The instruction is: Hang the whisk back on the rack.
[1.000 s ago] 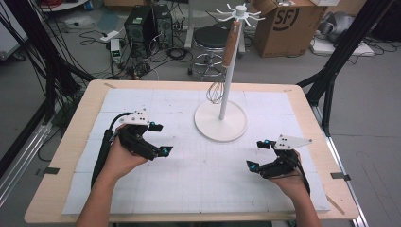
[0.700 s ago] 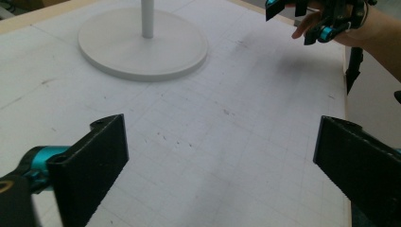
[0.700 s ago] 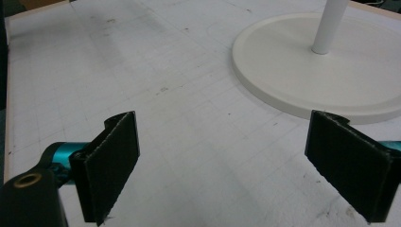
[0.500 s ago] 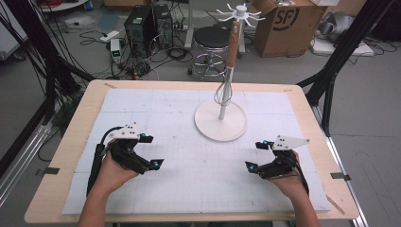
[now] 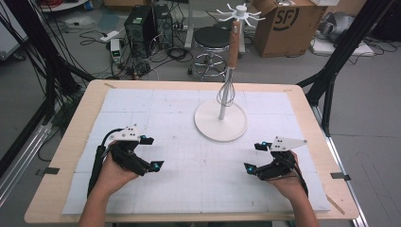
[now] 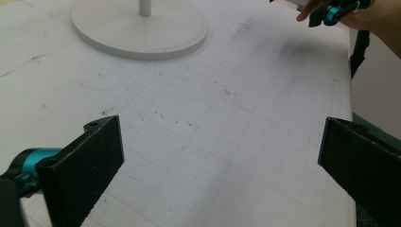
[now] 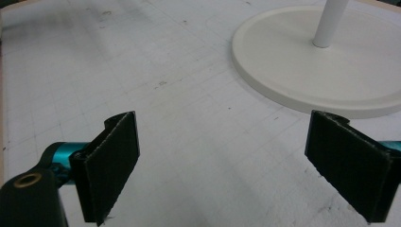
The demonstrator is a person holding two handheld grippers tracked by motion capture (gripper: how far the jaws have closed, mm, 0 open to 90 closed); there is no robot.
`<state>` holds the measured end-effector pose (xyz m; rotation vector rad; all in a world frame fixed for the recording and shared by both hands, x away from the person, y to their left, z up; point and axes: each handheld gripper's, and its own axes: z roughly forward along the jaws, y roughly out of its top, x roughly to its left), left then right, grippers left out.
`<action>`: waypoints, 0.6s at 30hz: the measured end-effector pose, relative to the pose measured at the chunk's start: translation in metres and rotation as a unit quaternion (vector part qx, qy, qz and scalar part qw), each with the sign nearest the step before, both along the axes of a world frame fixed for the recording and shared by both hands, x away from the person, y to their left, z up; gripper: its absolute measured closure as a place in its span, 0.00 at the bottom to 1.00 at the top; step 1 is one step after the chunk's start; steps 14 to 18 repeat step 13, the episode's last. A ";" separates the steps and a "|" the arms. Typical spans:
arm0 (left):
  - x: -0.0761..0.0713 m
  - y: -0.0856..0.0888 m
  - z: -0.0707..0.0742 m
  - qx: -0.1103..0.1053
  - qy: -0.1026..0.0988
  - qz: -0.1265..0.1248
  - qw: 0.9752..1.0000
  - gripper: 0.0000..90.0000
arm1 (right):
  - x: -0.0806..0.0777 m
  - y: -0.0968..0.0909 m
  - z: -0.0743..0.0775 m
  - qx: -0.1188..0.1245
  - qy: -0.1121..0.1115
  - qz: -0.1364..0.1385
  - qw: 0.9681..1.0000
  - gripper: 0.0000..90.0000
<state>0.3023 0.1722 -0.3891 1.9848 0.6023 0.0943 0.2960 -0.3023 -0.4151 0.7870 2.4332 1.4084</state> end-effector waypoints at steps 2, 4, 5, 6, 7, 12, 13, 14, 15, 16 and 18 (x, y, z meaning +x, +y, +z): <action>0.000 0.000 0.000 -0.003 0.000 0.000 1.000 0.02 | 0.000 0.000 0.000 0.003 0.002 0.000 1.000 0.11; 0.000 0.000 0.000 -0.004 0.002 -0.001 1.000 0.02 | 0.000 0.000 0.000 0.003 0.001 0.000 1.000 0.11; 0.001 0.001 -0.001 -0.001 0.002 0.001 1.000 0.02 | 0.001 0.000 0.000 0.005 0.002 0.000 1.000 0.11; 0.001 0.001 -0.001 0.000 0.003 0.001 1.000 0.02 | 0.001 0.000 0.000 0.004 0.002 0.001 1.000 0.11; 0.001 0.000 -0.001 -0.001 0.005 0.003 1.000 0.02 | 0.002 0.000 -0.001 0.004 0.002 0.002 1.000 0.11; 0.001 0.000 -0.002 0.004 0.004 0.005 1.000 0.02 | 0.003 0.002 -0.003 -0.002 0.006 0.006 1.000 0.11; 0.001 0.000 -0.002 0.002 0.004 0.006 1.000 0.02 | 0.003 0.003 -0.003 -0.002 0.007 0.006 1.000 0.11; 0.001 0.000 -0.002 0.002 0.004 0.006 1.000 0.02 | 0.003 0.003 -0.003 -0.002 0.007 0.006 1.000 0.11; 0.001 0.000 -0.002 0.002 0.004 0.006 1.000 0.02 | 0.003 0.003 -0.003 -0.002 0.007 0.006 1.000 0.11; 0.001 0.000 -0.002 0.002 0.004 0.006 1.000 0.02 | 0.003 0.003 -0.003 -0.002 0.007 0.006 1.000 0.11; 0.001 0.000 -0.002 0.002 0.004 0.006 1.000 0.02 | 0.003 0.003 -0.003 -0.002 0.007 0.006 1.000 0.11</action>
